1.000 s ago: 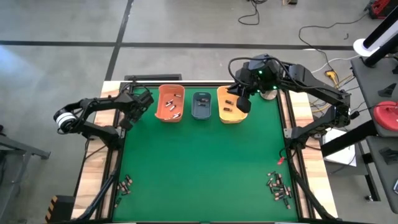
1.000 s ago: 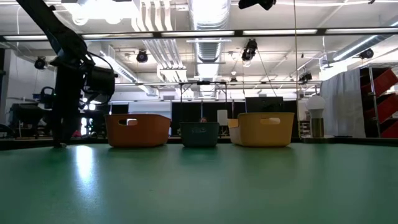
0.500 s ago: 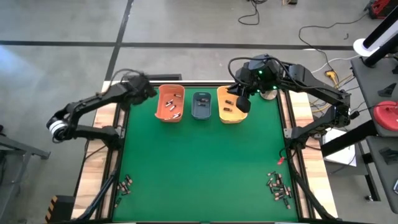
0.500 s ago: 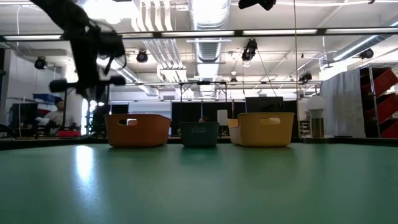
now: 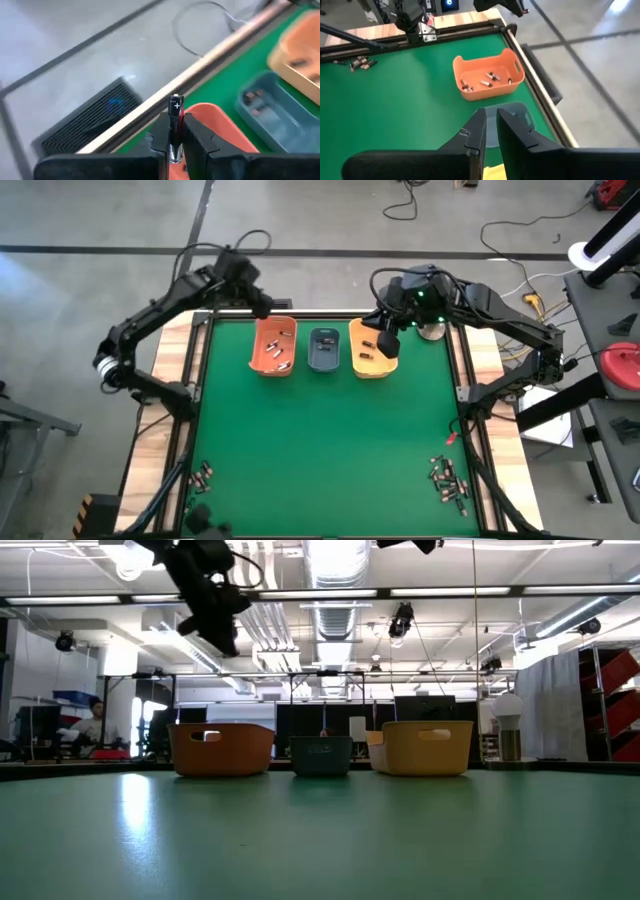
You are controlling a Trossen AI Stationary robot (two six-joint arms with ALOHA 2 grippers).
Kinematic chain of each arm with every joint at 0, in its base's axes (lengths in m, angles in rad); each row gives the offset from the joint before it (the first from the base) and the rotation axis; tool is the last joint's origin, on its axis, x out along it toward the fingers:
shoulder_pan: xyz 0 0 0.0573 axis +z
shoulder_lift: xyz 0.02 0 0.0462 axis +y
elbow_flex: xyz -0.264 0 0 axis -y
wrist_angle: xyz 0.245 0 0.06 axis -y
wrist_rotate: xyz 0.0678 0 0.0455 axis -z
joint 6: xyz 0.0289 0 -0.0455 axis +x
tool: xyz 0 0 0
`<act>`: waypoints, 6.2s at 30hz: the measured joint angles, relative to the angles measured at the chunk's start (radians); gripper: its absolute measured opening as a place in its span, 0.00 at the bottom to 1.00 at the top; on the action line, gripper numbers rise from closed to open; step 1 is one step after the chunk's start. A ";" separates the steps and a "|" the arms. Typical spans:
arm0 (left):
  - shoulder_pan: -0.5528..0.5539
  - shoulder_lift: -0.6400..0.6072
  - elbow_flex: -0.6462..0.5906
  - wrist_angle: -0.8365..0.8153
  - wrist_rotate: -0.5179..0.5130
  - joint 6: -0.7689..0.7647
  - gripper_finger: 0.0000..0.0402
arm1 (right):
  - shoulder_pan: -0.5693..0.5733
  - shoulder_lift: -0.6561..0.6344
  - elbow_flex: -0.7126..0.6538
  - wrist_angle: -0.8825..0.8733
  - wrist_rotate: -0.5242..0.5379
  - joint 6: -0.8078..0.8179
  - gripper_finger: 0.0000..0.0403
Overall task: Sort batteries
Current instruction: Put the silver battery into the orange bin, then put the large black battery into the yellow bin
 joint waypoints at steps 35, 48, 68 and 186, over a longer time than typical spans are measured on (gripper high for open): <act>-0.106 0.438 -0.021 -0.140 0.037 0.147 0.03 | 0.024 0.000 0.000 -0.186 0.001 0.277 0.10; -0.146 0.438 -0.165 0.027 0.038 0.088 0.03 | 0.042 0.000 0.000 -0.156 0.007 0.329 0.10; -0.148 0.436 -0.247 0.121 -0.051 0.060 0.05 | 0.046 0.000 0.000 -0.124 0.007 0.327 0.10; -1.551 -0.042 -0.787 0.003 0.398 -2.395 0.39 | 0.423 0.198 -0.001 0.010 0.082 0.160 0.10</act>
